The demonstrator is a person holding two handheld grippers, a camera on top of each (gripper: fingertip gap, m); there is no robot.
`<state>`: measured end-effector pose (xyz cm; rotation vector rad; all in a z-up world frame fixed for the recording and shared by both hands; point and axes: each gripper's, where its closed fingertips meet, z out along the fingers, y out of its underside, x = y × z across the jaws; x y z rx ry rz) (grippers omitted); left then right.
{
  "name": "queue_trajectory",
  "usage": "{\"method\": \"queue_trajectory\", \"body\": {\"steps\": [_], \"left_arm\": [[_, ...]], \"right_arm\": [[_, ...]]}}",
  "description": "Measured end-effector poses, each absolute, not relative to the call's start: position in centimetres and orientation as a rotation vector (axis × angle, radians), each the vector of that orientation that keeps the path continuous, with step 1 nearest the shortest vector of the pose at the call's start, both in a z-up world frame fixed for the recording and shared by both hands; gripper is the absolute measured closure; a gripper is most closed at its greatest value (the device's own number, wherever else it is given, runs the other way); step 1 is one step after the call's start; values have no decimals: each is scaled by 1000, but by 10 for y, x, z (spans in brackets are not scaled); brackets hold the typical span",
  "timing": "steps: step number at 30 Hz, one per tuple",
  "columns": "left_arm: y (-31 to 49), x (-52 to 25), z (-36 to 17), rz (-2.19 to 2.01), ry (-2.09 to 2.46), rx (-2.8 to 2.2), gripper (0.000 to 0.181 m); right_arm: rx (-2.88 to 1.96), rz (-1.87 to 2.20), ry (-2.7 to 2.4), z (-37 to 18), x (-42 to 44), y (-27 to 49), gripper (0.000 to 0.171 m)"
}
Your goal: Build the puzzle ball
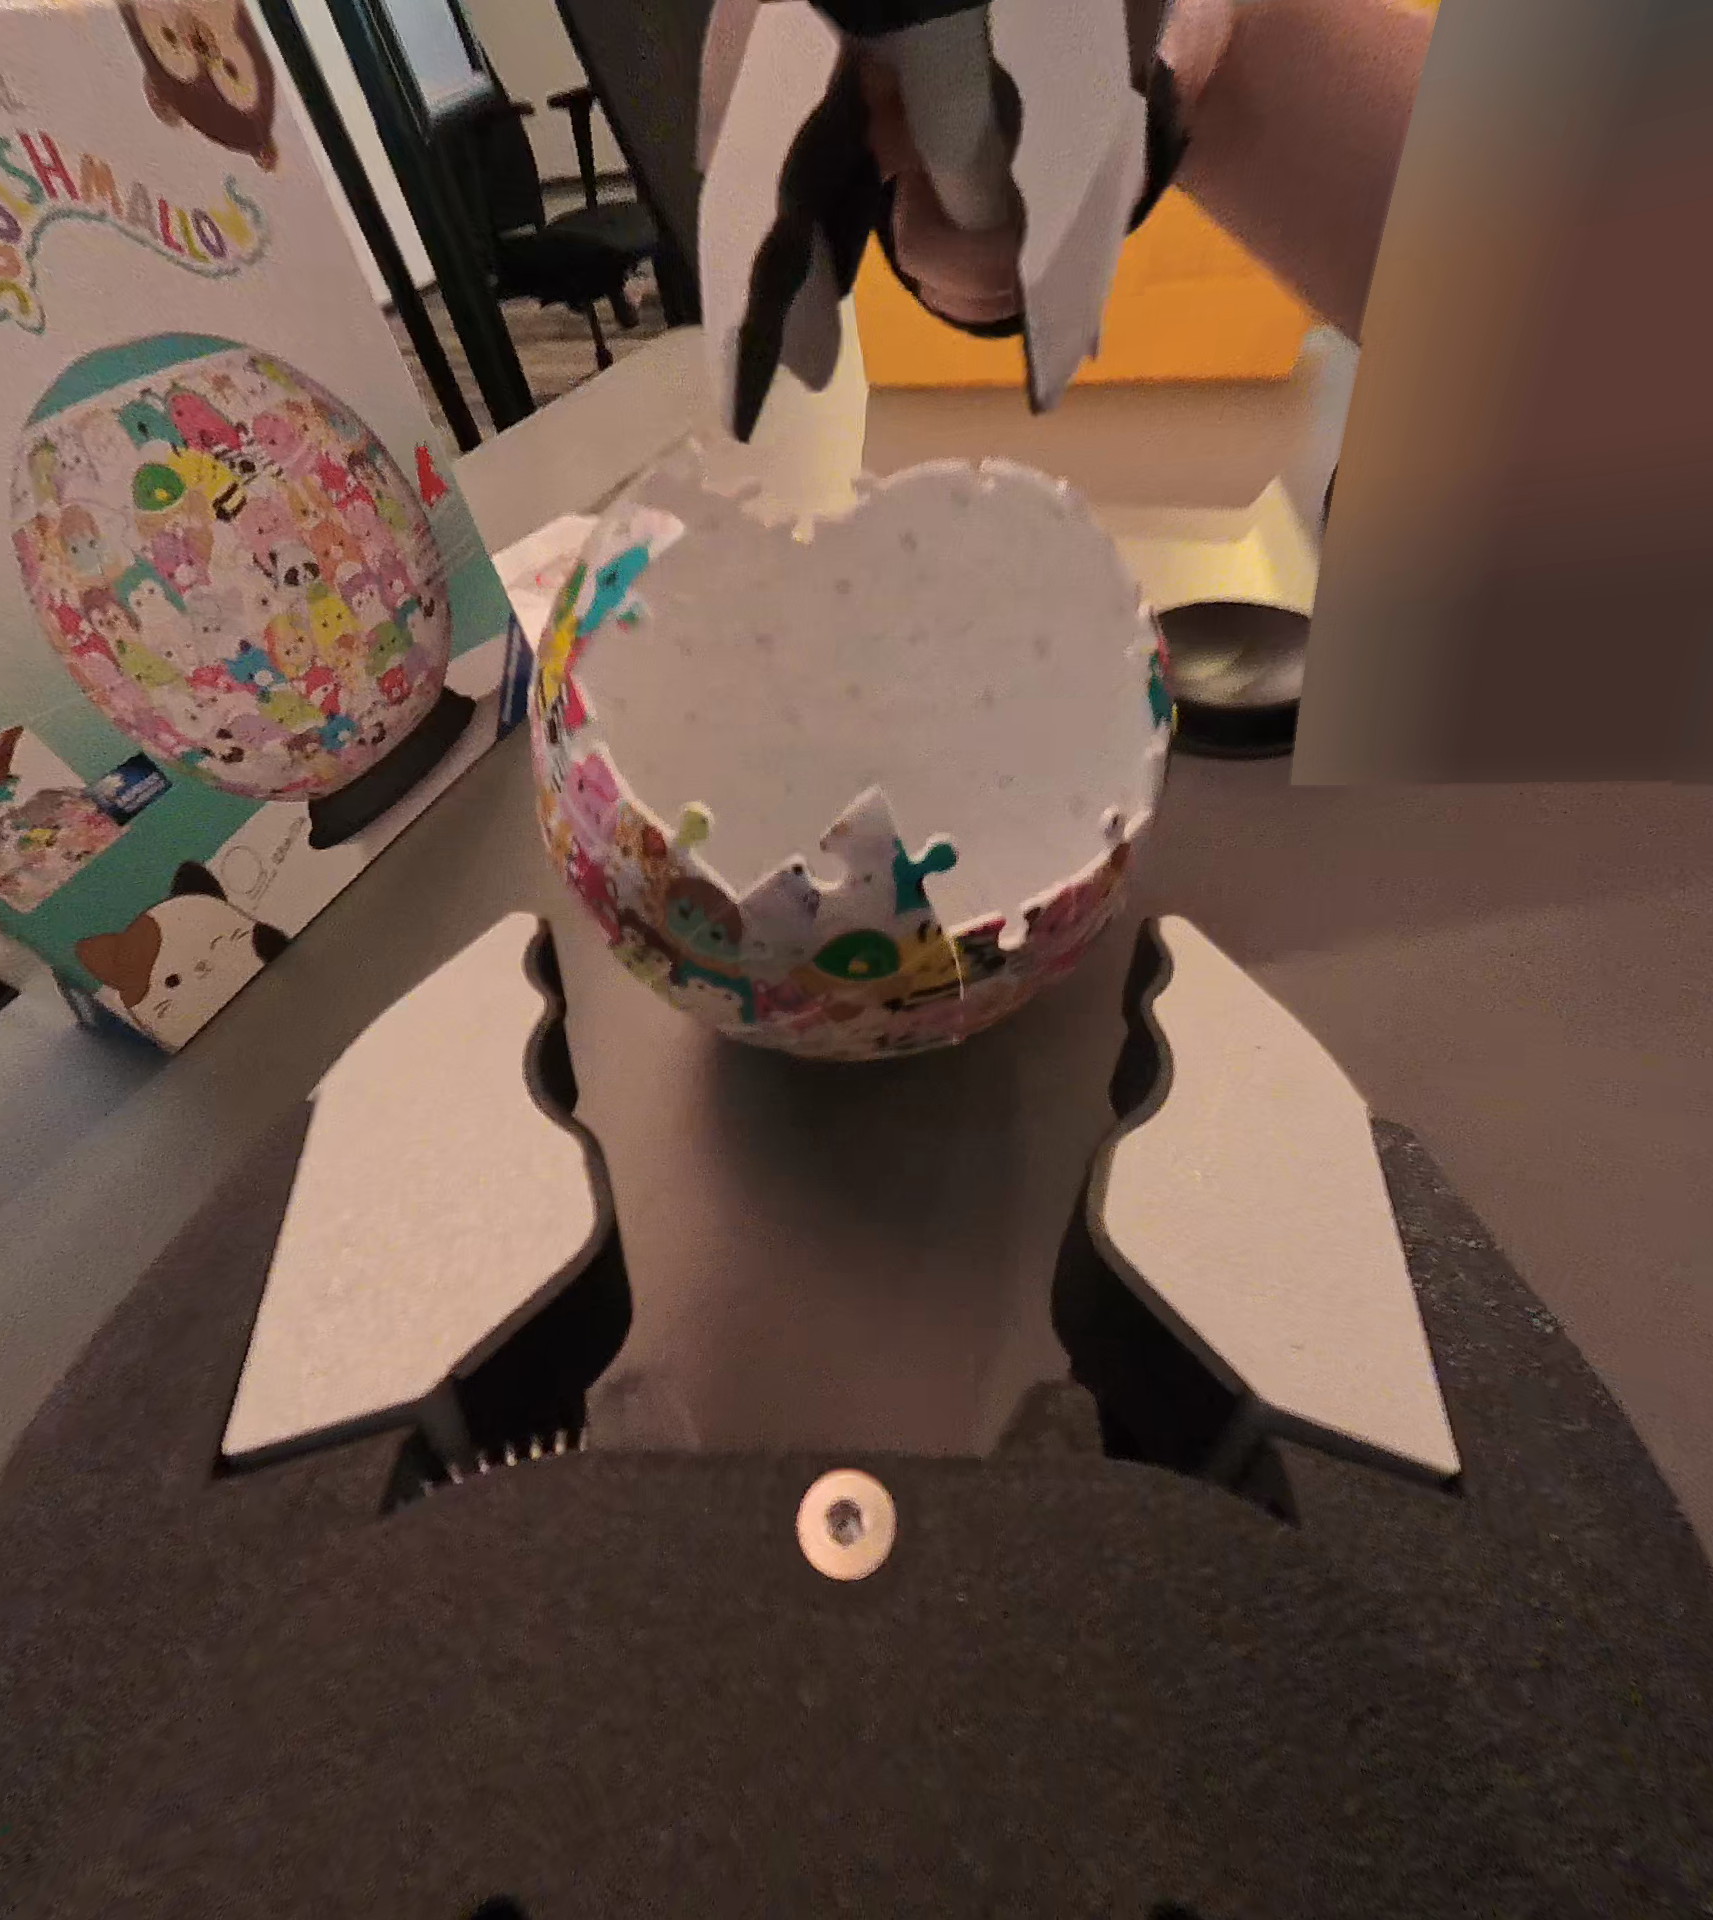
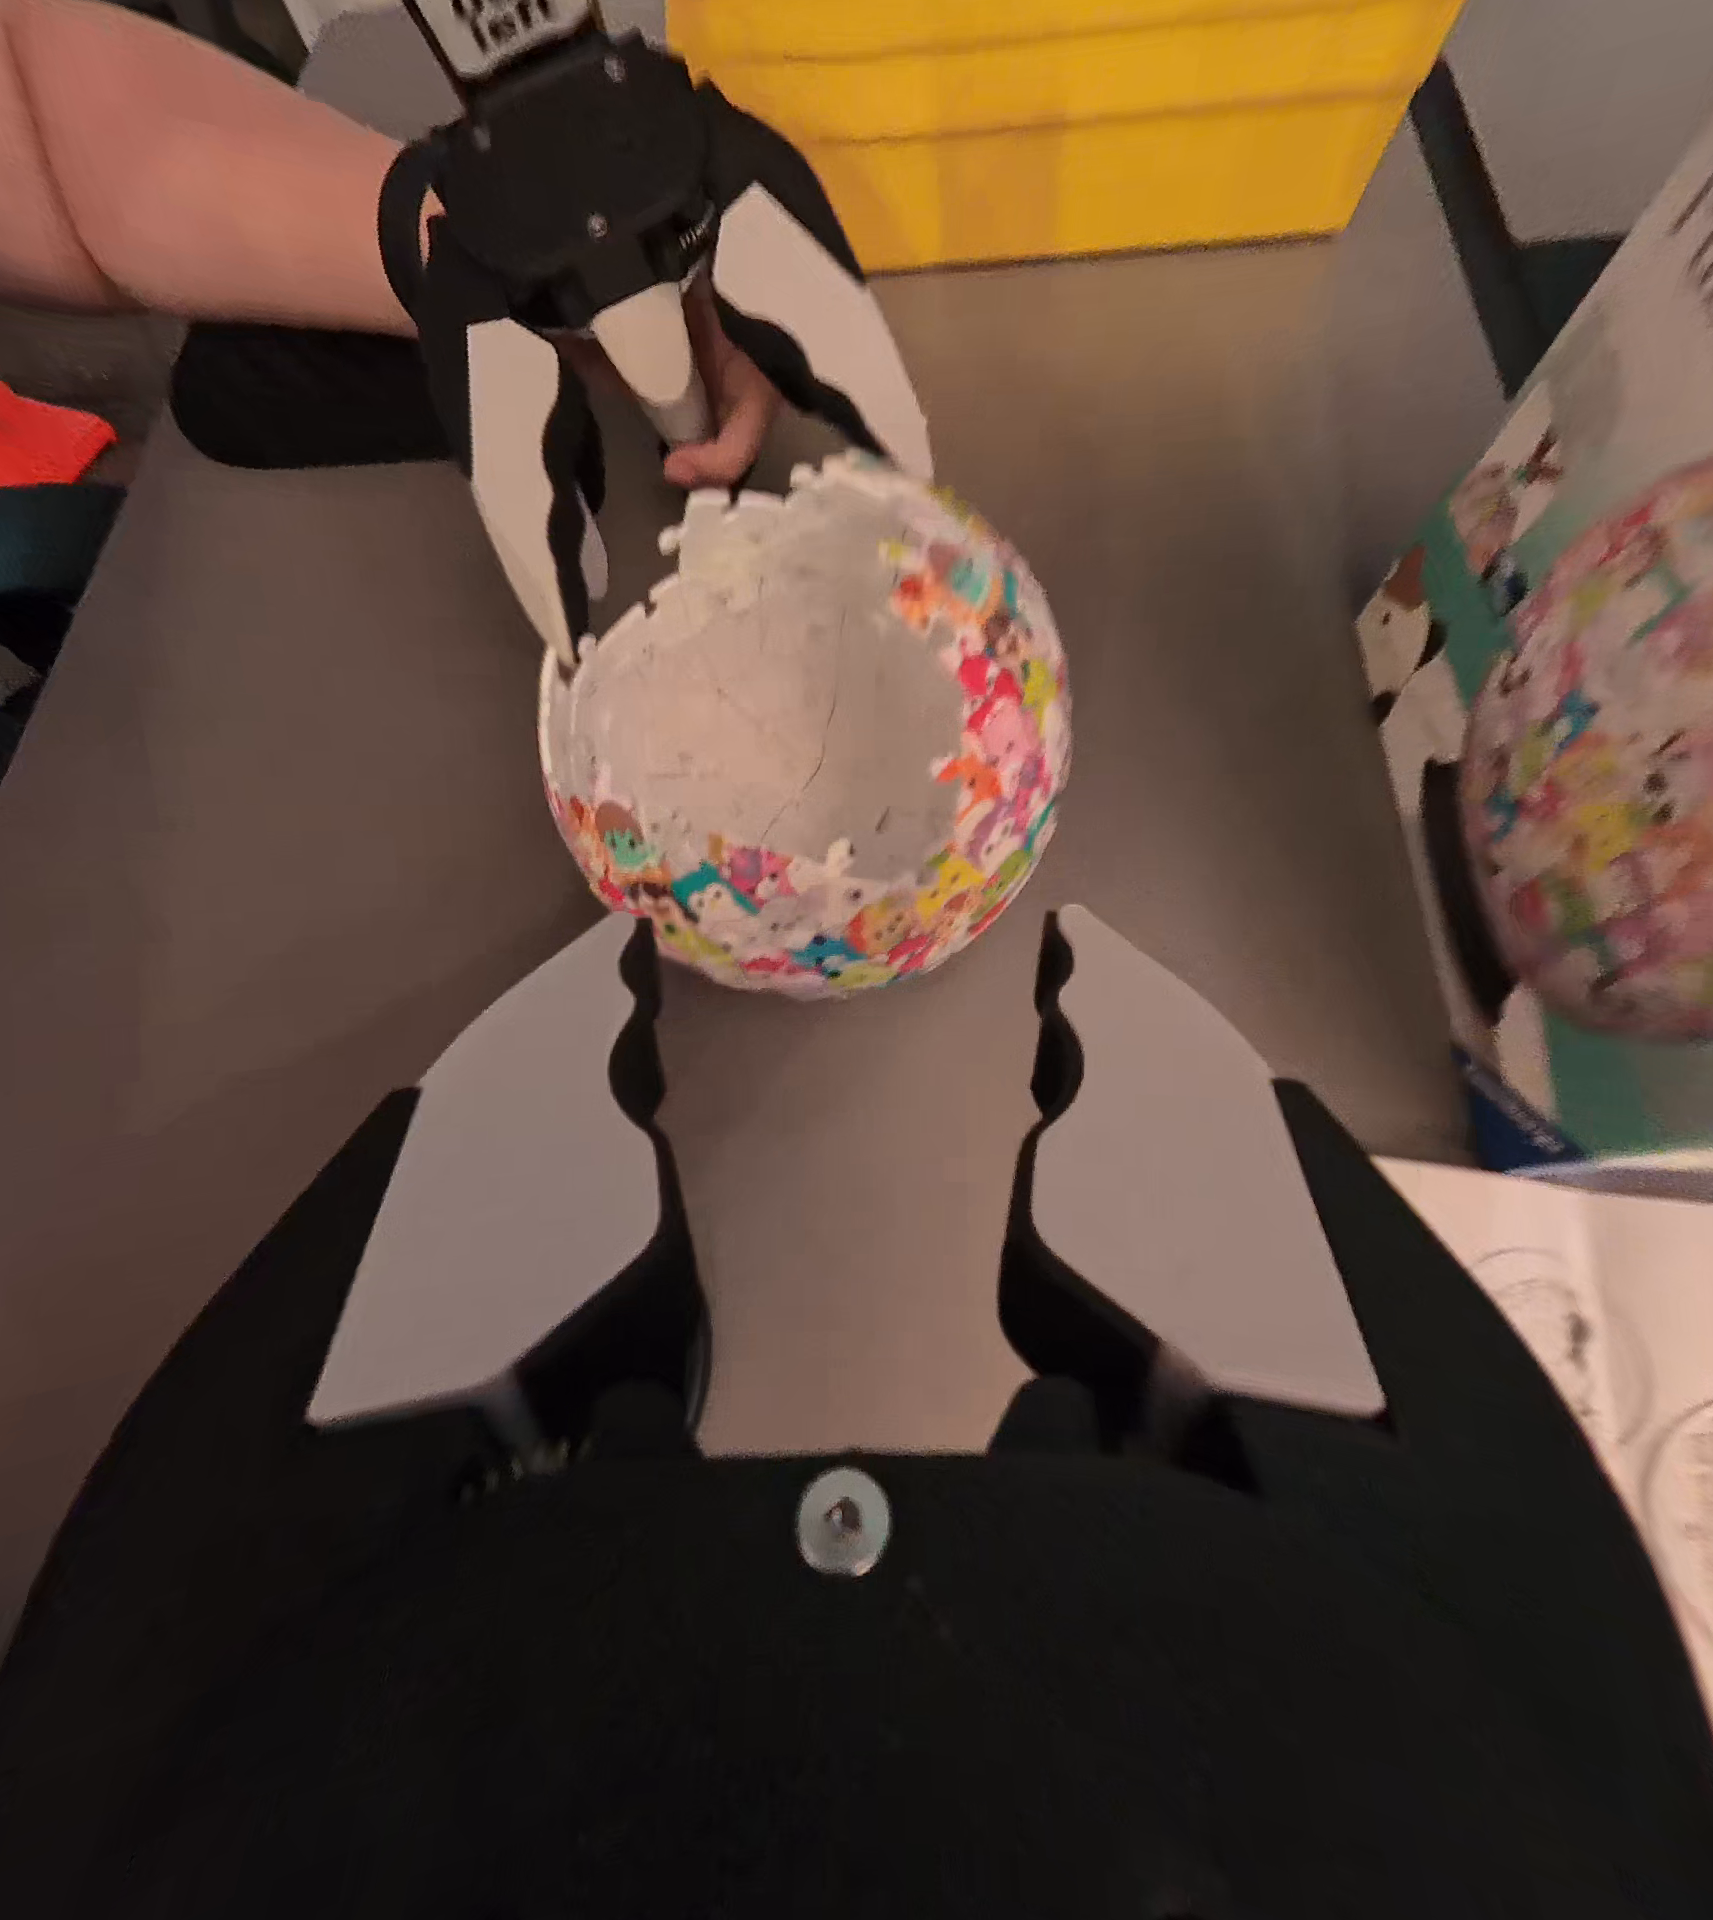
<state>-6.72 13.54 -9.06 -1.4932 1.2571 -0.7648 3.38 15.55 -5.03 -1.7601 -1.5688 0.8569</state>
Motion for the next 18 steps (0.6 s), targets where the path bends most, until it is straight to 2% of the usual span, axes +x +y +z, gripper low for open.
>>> {"method": "queue_trajectory", "body": {"steps": [4, 18], "left_arm": [[130, -71, -98, -726, 1273, -1539, 79], [131, -61, -125, -594, 1333, -1715, 79]], "right_arm": [[-1819, 743, -1624, -89, 34, 146, 87], [-1778, 531, -1625, -108, 16, 138, 86]]}}
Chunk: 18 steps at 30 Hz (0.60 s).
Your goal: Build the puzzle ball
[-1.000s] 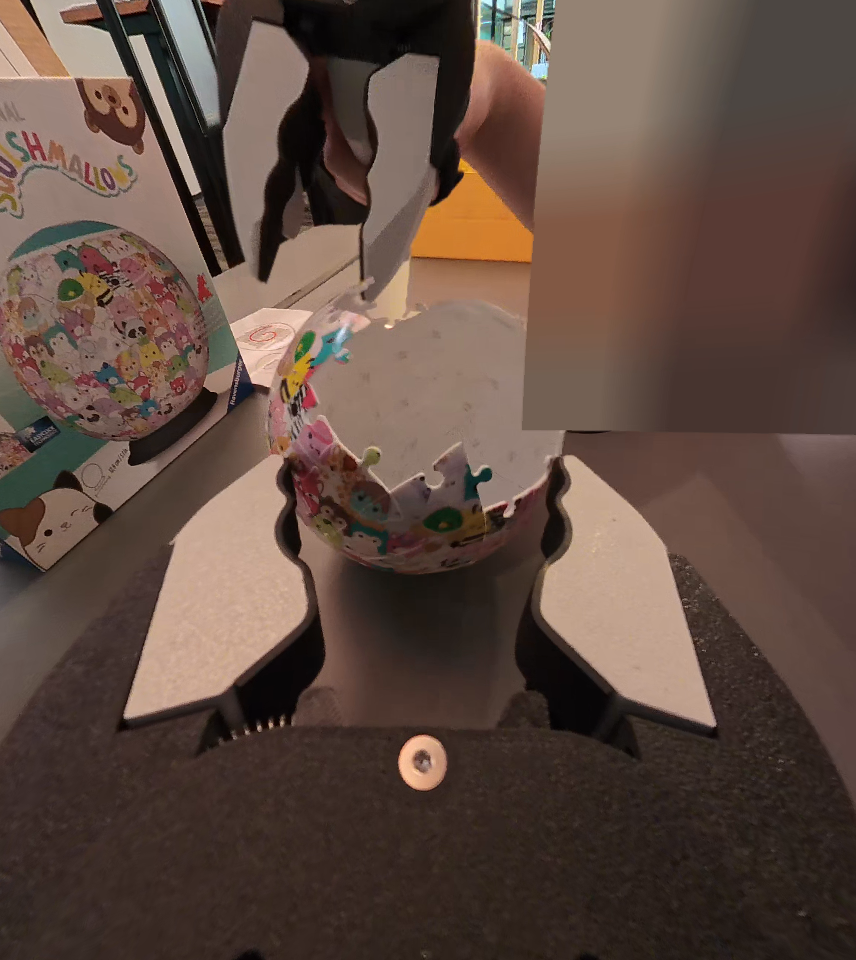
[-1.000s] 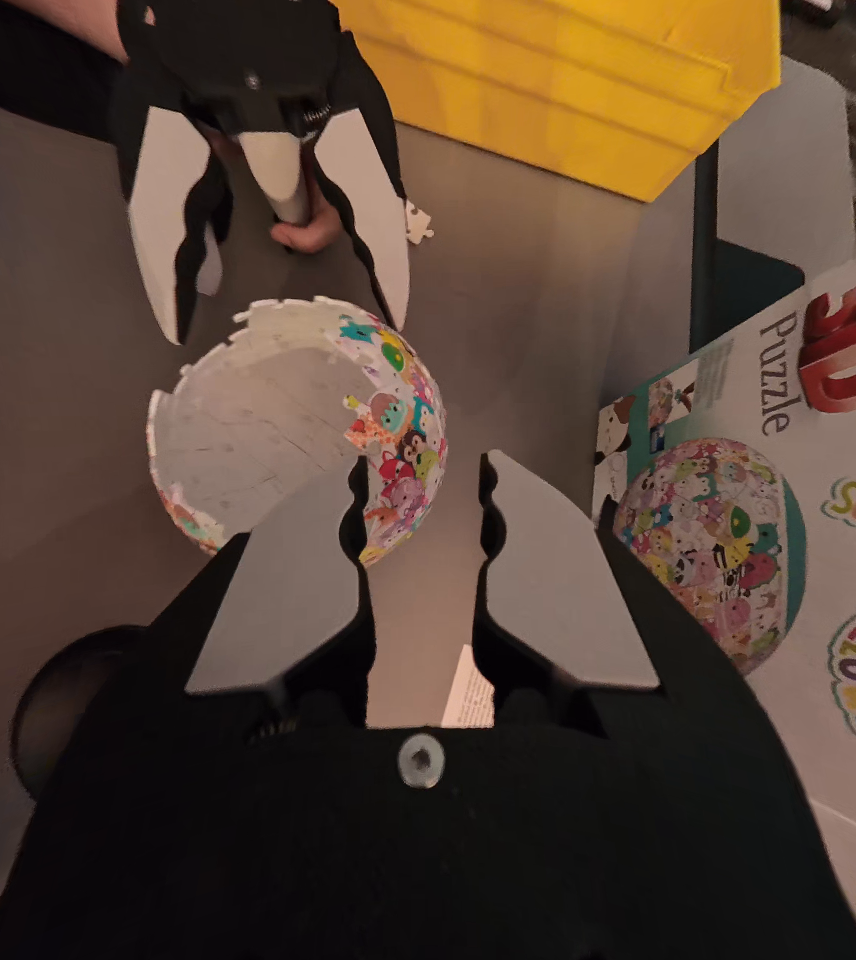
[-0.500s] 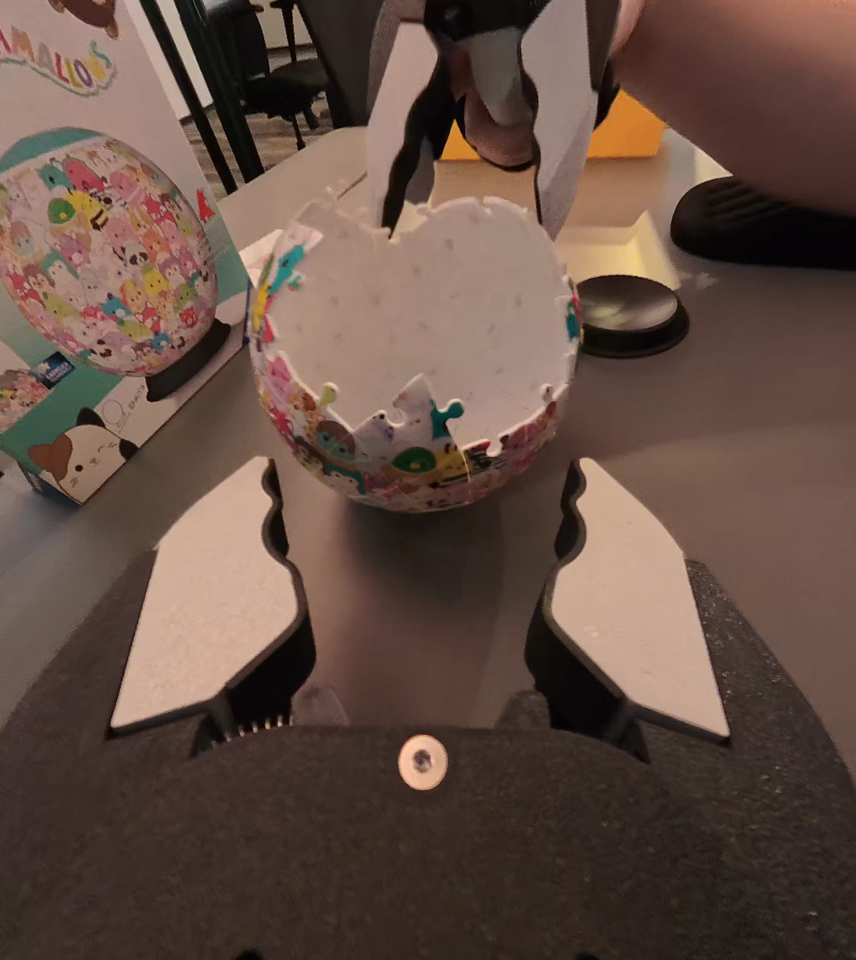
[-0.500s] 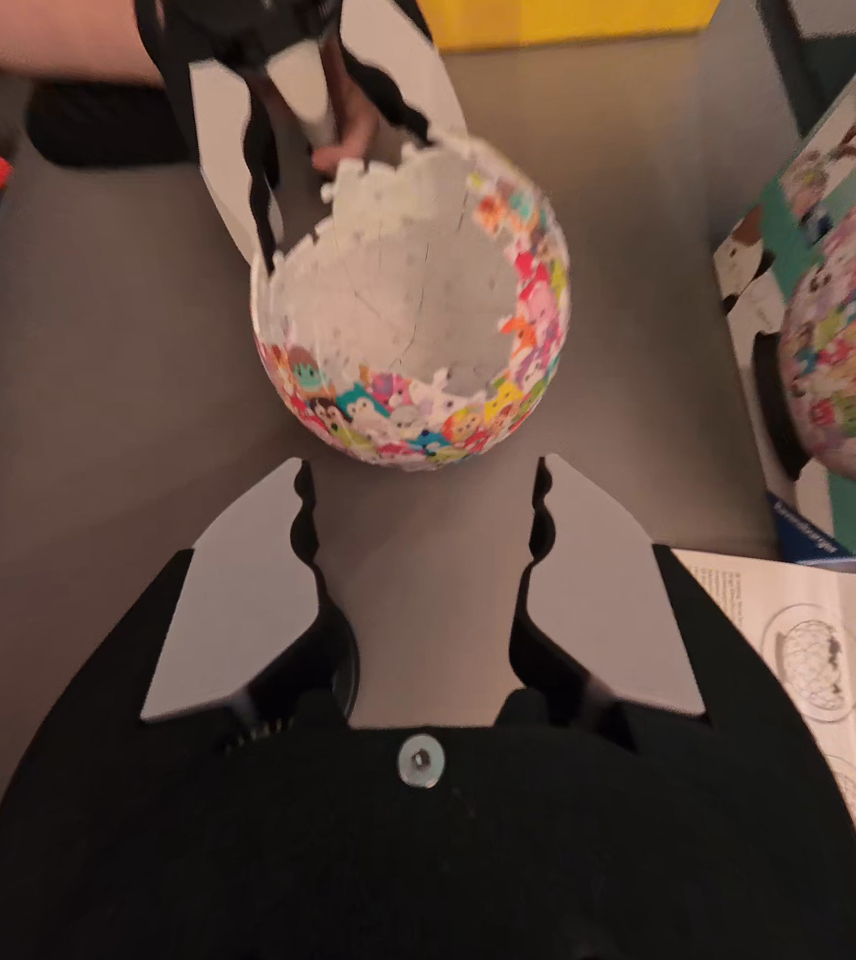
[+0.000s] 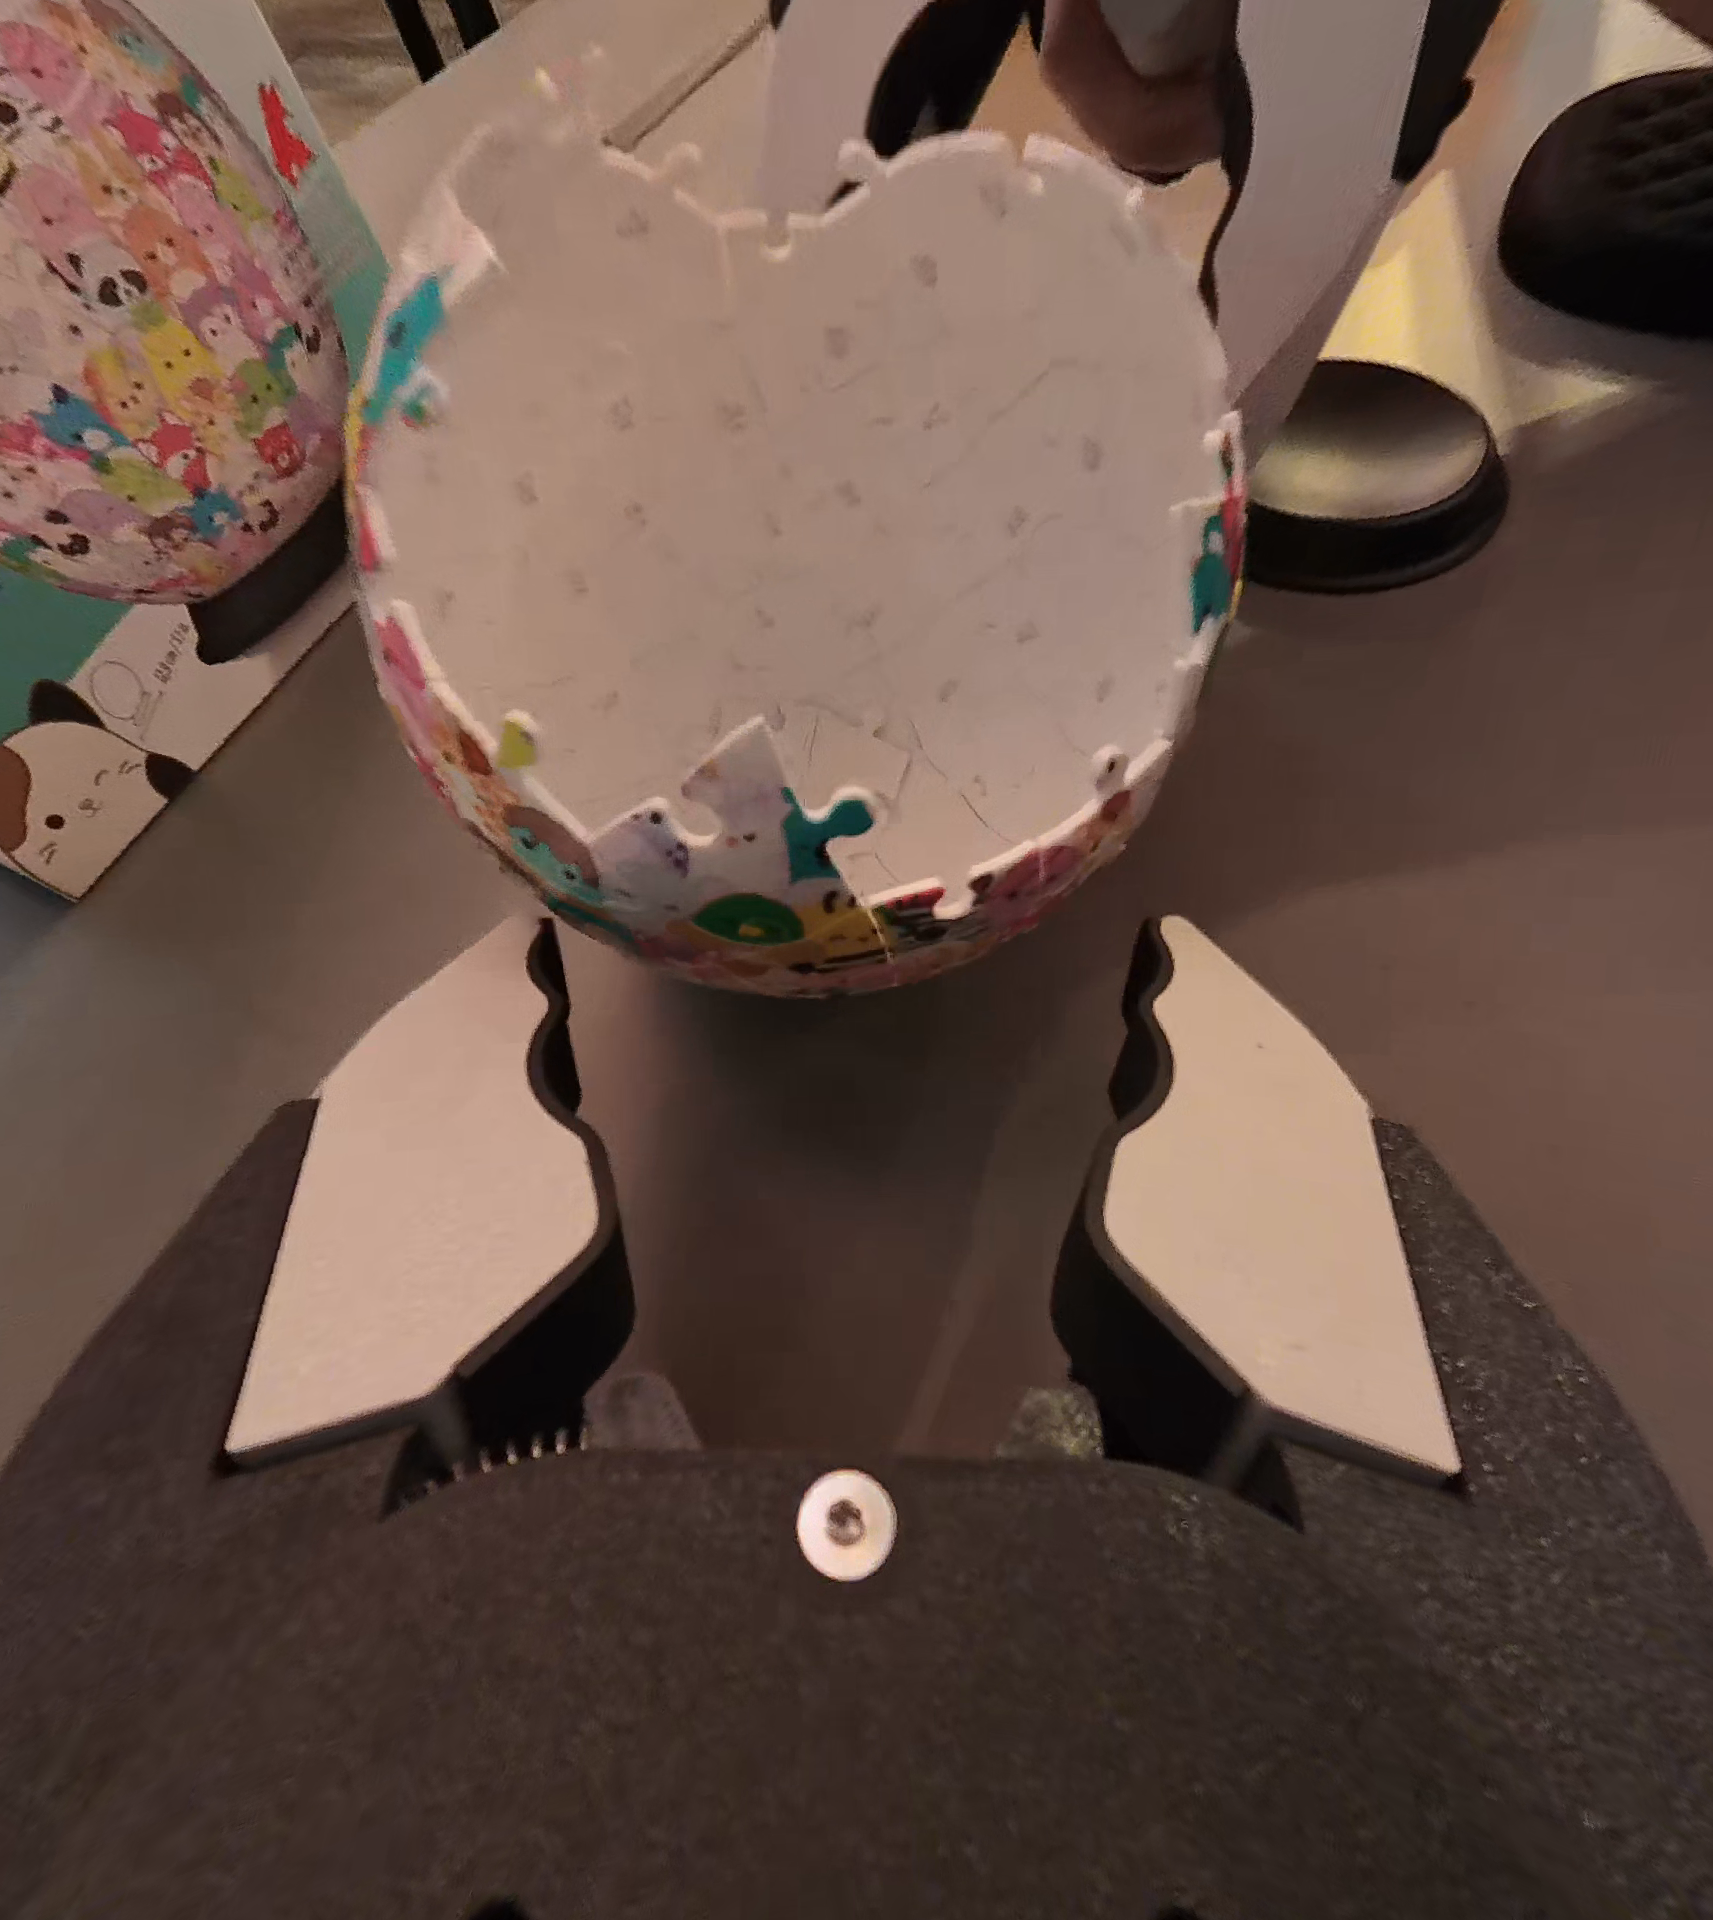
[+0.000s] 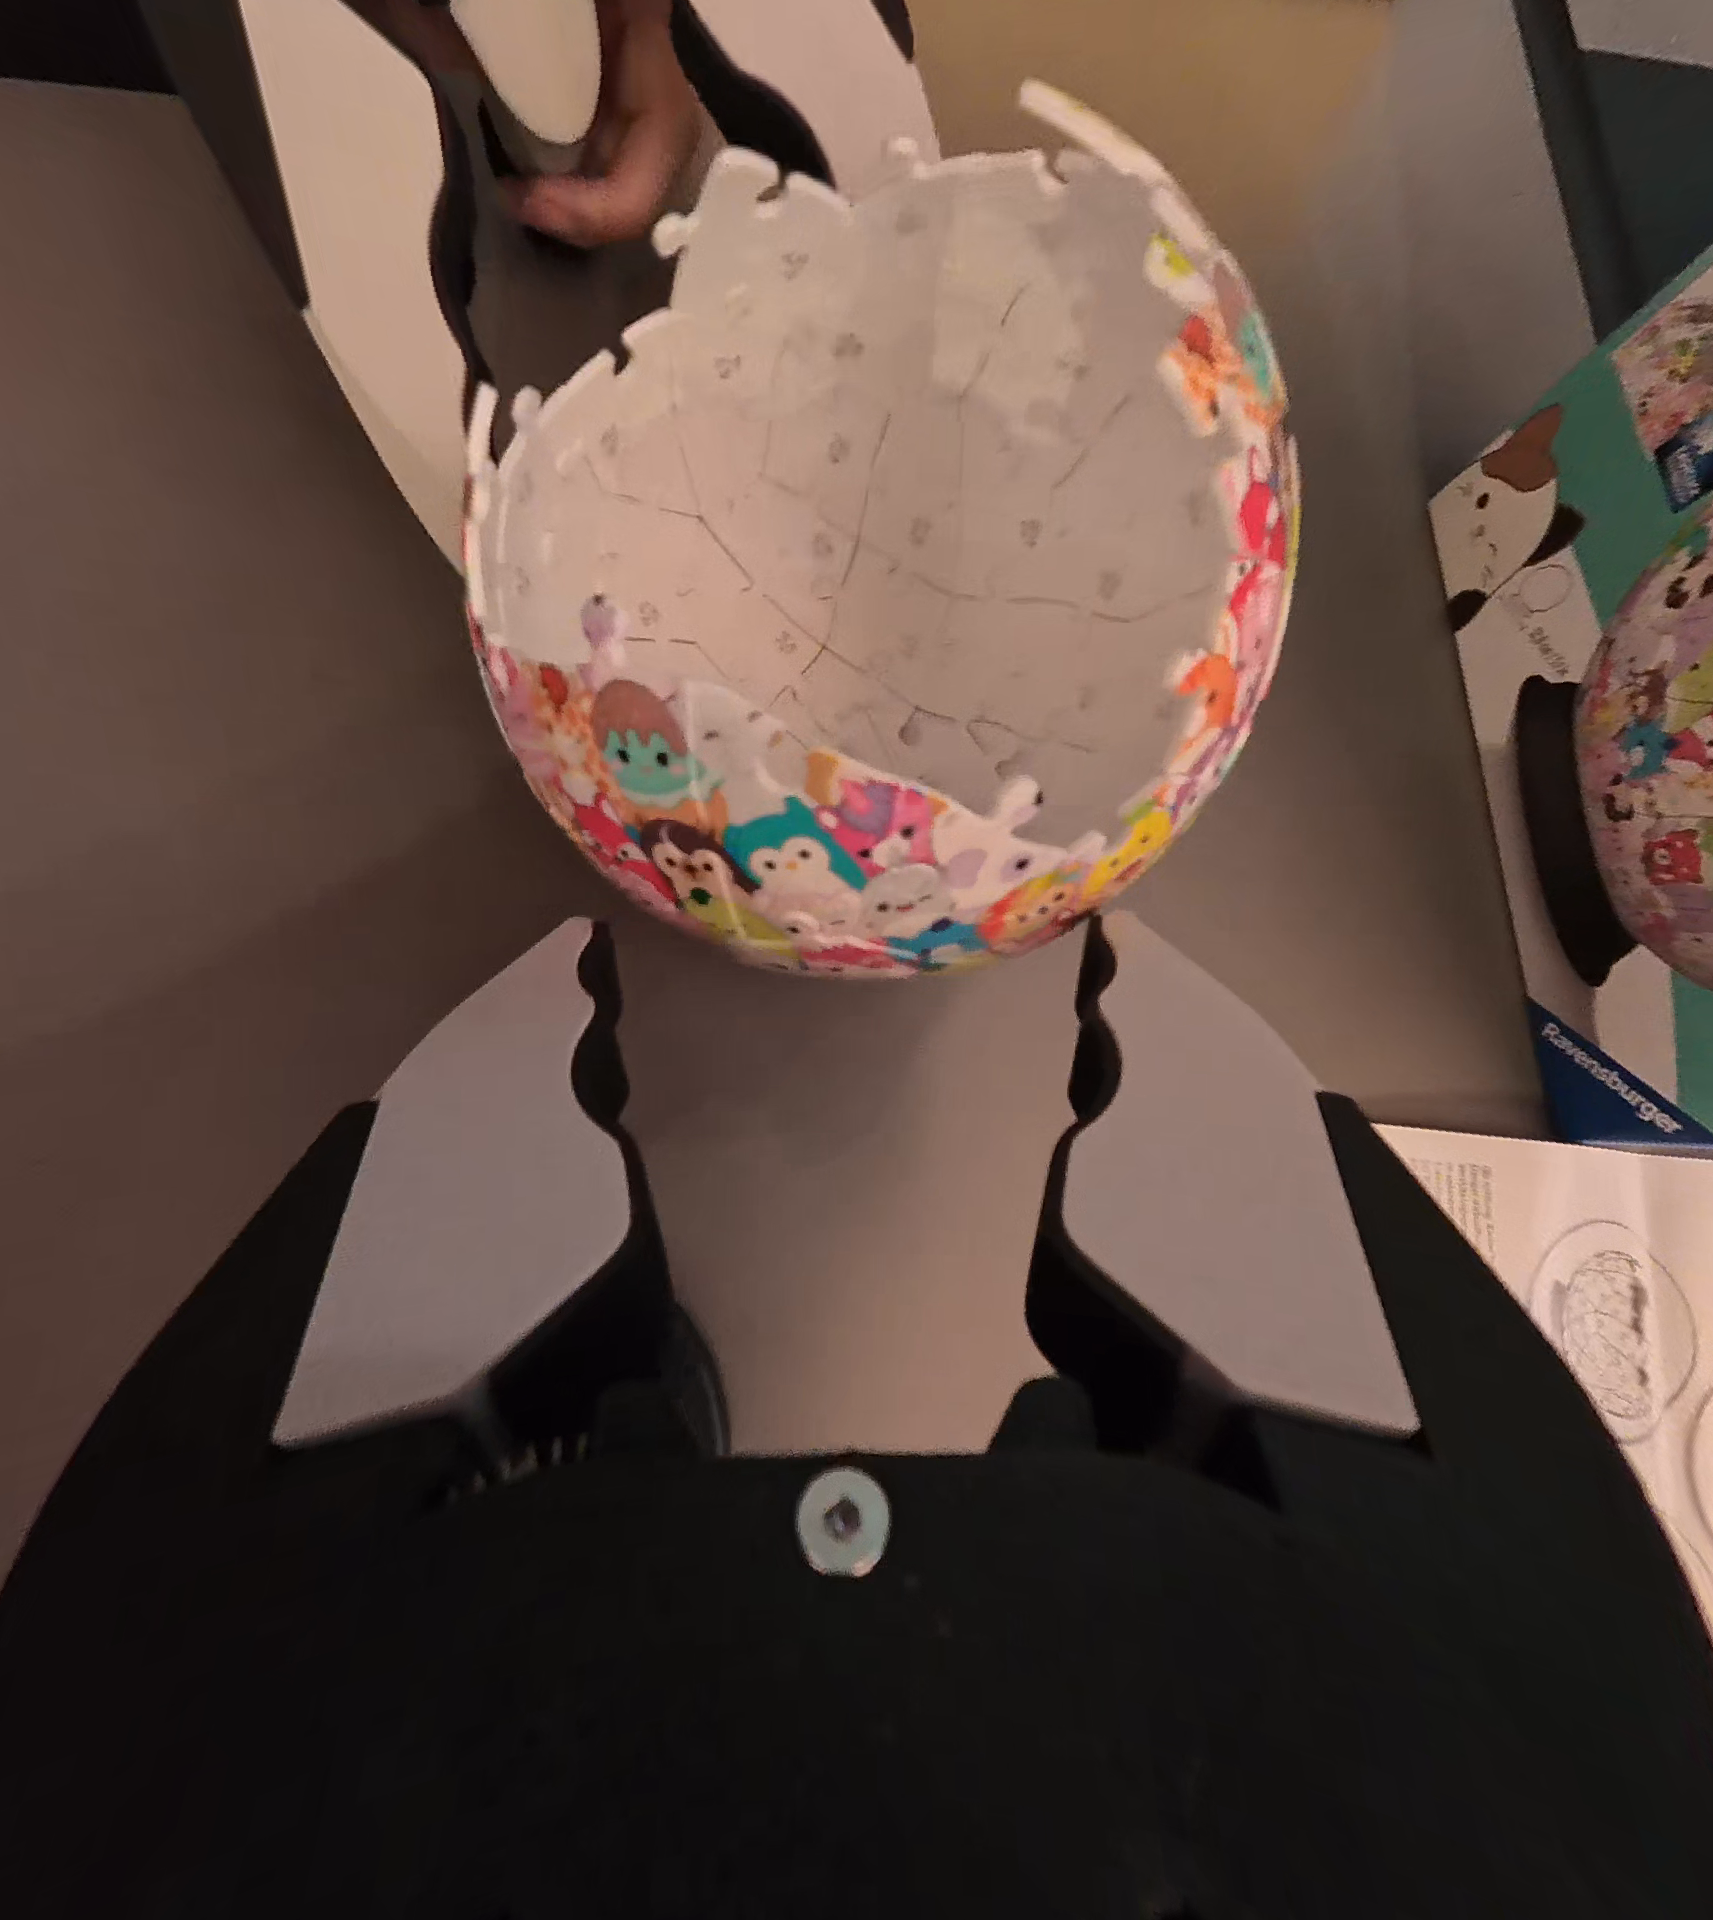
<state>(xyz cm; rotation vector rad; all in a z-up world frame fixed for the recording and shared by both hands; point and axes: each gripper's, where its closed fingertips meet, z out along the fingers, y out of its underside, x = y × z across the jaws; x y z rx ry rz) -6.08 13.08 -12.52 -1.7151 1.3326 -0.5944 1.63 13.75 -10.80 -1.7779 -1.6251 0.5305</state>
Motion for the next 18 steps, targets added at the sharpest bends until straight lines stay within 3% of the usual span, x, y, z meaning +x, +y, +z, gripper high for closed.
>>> {"method": "queue_trajectory", "body": {"steps": [3, 7, 18], "left_arm": [[132, -61, -126, -545, 1354, -1693, 79], [130, -65, -119, -568, 1334, -1658, 98], [104, -77, -105, -652, 1302, -1667, 94]], "right_arm": [[-1799, 509, -1616, -111, 17, 136, 87], [-1819, 513, -1562, -110, 15, 132, 87], [-1916, 744, -1409, -109, -2, 105, 85]]}}
